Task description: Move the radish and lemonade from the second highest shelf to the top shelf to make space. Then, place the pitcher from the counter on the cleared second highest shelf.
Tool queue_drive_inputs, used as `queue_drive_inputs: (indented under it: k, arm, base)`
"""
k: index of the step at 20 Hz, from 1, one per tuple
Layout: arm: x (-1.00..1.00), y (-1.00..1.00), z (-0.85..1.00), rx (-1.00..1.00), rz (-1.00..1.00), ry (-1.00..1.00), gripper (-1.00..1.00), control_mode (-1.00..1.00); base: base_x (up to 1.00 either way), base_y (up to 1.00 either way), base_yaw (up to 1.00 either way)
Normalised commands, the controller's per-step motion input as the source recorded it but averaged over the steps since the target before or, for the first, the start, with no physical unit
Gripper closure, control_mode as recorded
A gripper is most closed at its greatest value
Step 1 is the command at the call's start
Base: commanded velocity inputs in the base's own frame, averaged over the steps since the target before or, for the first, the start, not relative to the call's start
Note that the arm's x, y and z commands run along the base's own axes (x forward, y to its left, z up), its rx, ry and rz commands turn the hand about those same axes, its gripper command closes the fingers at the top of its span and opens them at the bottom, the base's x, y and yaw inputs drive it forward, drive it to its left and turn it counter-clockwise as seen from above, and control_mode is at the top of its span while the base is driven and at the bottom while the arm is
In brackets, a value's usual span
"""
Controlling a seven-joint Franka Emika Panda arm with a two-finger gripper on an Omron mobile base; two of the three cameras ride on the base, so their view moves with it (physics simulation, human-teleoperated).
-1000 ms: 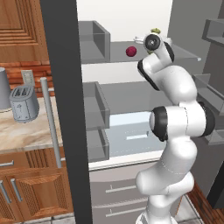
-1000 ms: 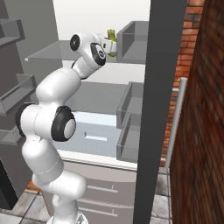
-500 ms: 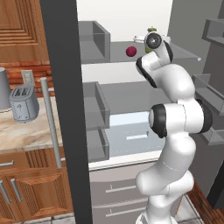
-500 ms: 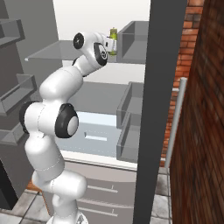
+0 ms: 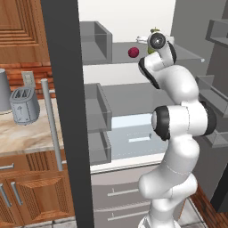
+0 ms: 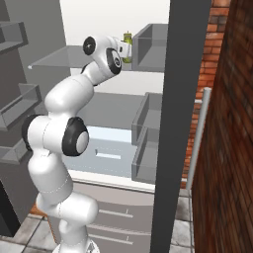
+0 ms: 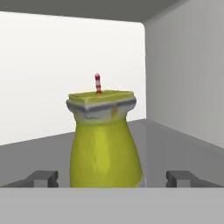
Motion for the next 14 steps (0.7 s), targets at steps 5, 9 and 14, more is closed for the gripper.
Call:
queue_drive_inputs:
  k: [5,9,14]
  arm:
    - [-0.37,0.17,0.00,-0.05,0.00,0.01,-1.00,-1.00]
    - [-0.75,0.34,0.00,-0.05,0.00,0.05,-1.00,-1.00]
    - [-1.00,0.22,0.00,0.01,0.04,0.04,-1.00,-1.00]
  base:
    - [0.00,0.00,0.00]
    - [0.00,0.00,0.00]
    - [0.00,0.00,0.00]
